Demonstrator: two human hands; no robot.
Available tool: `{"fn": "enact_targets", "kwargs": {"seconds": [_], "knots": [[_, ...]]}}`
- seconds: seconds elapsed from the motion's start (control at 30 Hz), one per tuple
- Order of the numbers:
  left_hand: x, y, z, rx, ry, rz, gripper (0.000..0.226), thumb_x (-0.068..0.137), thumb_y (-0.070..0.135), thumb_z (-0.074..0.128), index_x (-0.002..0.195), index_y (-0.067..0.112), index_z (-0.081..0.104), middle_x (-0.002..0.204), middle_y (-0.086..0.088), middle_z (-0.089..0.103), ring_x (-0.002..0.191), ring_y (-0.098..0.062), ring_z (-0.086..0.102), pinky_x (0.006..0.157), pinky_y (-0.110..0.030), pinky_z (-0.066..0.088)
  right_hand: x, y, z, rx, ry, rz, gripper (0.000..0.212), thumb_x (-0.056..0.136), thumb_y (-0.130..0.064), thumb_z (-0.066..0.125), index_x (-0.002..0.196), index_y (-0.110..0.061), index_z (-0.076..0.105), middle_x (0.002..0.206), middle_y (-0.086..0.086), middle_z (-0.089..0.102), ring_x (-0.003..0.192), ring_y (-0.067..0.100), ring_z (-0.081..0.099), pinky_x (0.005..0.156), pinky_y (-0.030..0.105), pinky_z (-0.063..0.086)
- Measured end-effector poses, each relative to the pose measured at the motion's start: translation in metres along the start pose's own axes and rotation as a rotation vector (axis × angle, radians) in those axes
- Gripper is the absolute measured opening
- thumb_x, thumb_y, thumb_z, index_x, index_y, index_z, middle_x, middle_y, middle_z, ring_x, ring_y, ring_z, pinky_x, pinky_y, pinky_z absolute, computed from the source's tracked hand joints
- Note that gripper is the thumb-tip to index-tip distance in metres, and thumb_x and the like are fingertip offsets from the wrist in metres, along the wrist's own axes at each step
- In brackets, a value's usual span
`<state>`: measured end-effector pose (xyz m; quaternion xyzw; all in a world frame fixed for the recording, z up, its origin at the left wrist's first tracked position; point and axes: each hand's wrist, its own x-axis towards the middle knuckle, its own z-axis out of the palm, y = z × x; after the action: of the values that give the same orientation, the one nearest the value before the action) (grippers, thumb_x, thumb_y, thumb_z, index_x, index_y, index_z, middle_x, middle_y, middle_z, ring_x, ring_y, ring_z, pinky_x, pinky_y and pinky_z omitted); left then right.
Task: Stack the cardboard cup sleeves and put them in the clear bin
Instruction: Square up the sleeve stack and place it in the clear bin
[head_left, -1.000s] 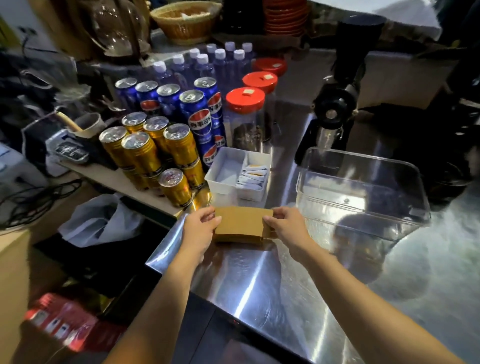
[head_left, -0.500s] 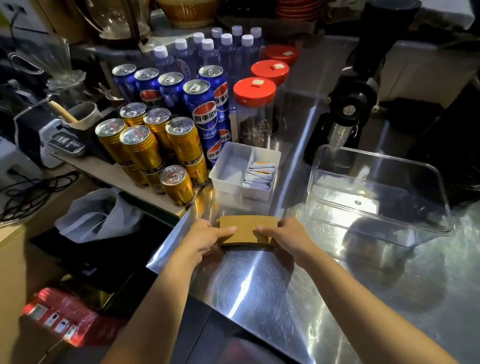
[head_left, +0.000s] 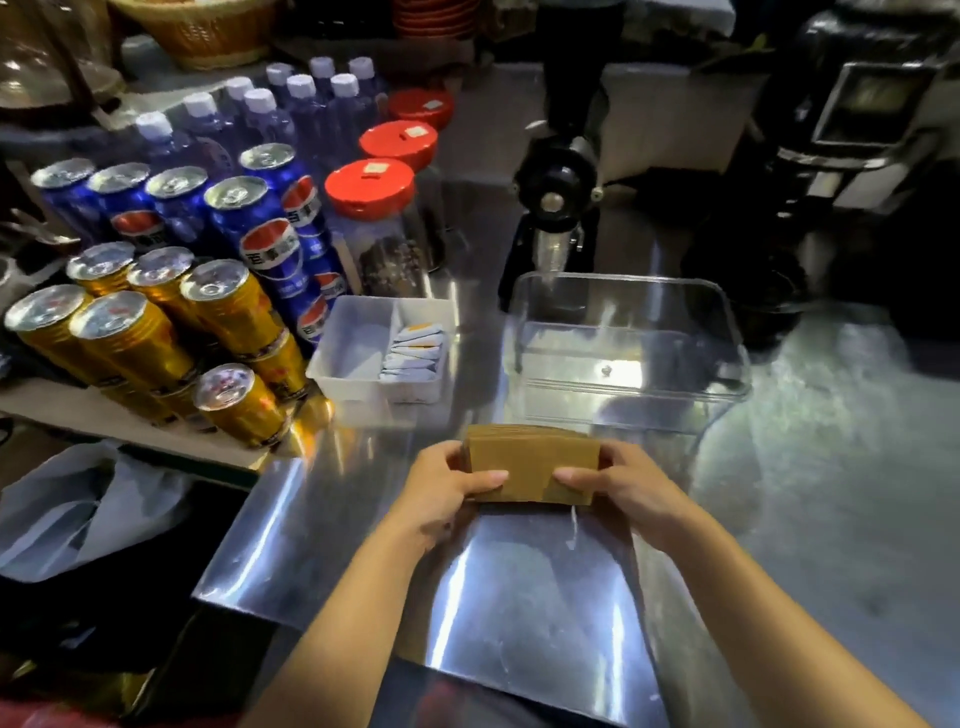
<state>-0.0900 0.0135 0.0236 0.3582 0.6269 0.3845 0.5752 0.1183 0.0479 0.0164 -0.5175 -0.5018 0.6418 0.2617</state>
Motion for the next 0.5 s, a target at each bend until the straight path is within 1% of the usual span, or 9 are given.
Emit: {"fn": "enact_targets", "kwargs": {"seconds": [0.07,0.1,0.17,0.2,0.23,0.3,0.37,0.47,0.5], "knots": [[0.0,0.001,0.026,0.058,-0.053,0.086,0.031,0.07,-0.003,0.073,0.097,0.008,0.062,0.089,-0.004,0.069,0.065,0.004,0.066,0.057,-0.011,0.05,-0.015,0.009,-0.022,-0.02,0.103,-0.081,0.026,0.067,-0.012,0.078,0.092,-0.015,0.069,0.093,0.004,0.073,0.08,0.01,0.069,0.069,0.022,0.055],[0.0,0.0,0.038,0.094,-0.067,0.133,0.032,0.07,-0.003,0.074,0.096,0.01,0.061,0.094,-0.008,0.068,0.07,0.002,0.066,0.061,-0.013,0.052,-0.022,0.013,-0.03,-0.022,0.15,-0.116,0.026,0.066,-0.009,0.078,0.089,-0.018,0.068,0.09,0.001,0.072,0.077,0.005,0.068,0.065,0.016,0.053],[0.001,-0.005,0.06,0.163,-0.057,0.212,0.034,0.068,0.0,0.077,0.097,0.008,0.061,0.104,-0.018,0.064,0.089,-0.015,0.066,0.079,-0.029,0.055,-0.035,0.021,-0.045,-0.015,0.238,-0.166,0.033,0.065,-0.003,0.078,0.086,-0.025,0.065,0.089,-0.005,0.068,0.073,-0.002,0.066,0.061,0.01,0.049],[0.003,-0.008,0.069,0.187,-0.044,0.242,0.037,0.066,0.002,0.078,0.099,0.006,0.061,0.108,-0.022,0.063,0.096,-0.026,0.063,0.087,-0.038,0.052,-0.04,0.026,-0.052,-0.023,0.278,-0.183,0.037,0.065,-0.002,0.077,0.087,-0.028,0.063,0.091,-0.004,0.066,0.073,-0.003,0.065,0.062,0.009,0.048],[0.004,-0.011,0.077,0.203,-0.036,0.261,0.039,0.065,0.003,0.079,0.1,0.006,0.061,0.109,-0.023,0.061,0.098,-0.031,0.06,0.09,-0.044,0.05,-0.044,0.032,-0.057,-0.039,0.308,-0.195,0.04,0.065,-0.003,0.078,0.089,-0.03,0.06,0.094,-0.003,0.064,0.076,-0.001,0.065,0.064,0.01,0.048],[0.005,-0.02,0.088,0.205,-0.044,0.286,0.042,0.064,0.005,0.08,0.1,0.013,0.061,0.109,-0.021,0.06,0.099,-0.031,0.06,0.092,-0.047,0.048,-0.05,0.042,-0.064,-0.041,0.326,-0.201,0.042,0.066,-0.005,0.078,0.092,-0.03,0.057,0.096,0.001,0.063,0.082,0.007,0.063,0.067,0.013,0.048],[0.007,-0.029,0.093,0.232,-0.066,0.316,0.044,0.065,0.01,0.08,0.1,0.024,0.057,0.11,-0.014,0.059,0.1,-0.024,0.06,0.092,-0.042,0.049,-0.054,0.05,-0.066,-0.044,0.325,-0.208,0.041,0.067,-0.006,0.077,0.091,-0.029,0.054,0.091,0.0,0.062,0.081,0.01,0.061,0.066,0.015,0.047],[0.005,-0.034,0.093,0.197,-0.156,0.345,0.051,0.063,0.026,0.079,0.105,0.035,0.051,0.109,-0.002,0.062,0.1,-0.016,0.061,0.082,-0.021,0.051,-0.058,0.056,-0.063,-0.041,0.311,-0.239,0.04,0.07,-0.008,0.075,0.095,-0.027,0.052,0.089,-0.005,0.065,0.077,-0.001,0.063,0.063,0.01,0.046],[0.004,-0.033,0.094,0.145,-0.19,0.352,0.053,0.063,0.032,0.077,0.108,0.037,0.049,0.109,0.001,0.063,0.1,-0.013,0.062,0.079,-0.018,0.05,-0.058,0.057,-0.06,0.004,0.301,-0.254,0.042,0.069,-0.009,0.076,0.098,-0.028,0.052,0.089,-0.008,0.067,0.077,-0.003,0.064,0.062,0.009,0.047]]}}
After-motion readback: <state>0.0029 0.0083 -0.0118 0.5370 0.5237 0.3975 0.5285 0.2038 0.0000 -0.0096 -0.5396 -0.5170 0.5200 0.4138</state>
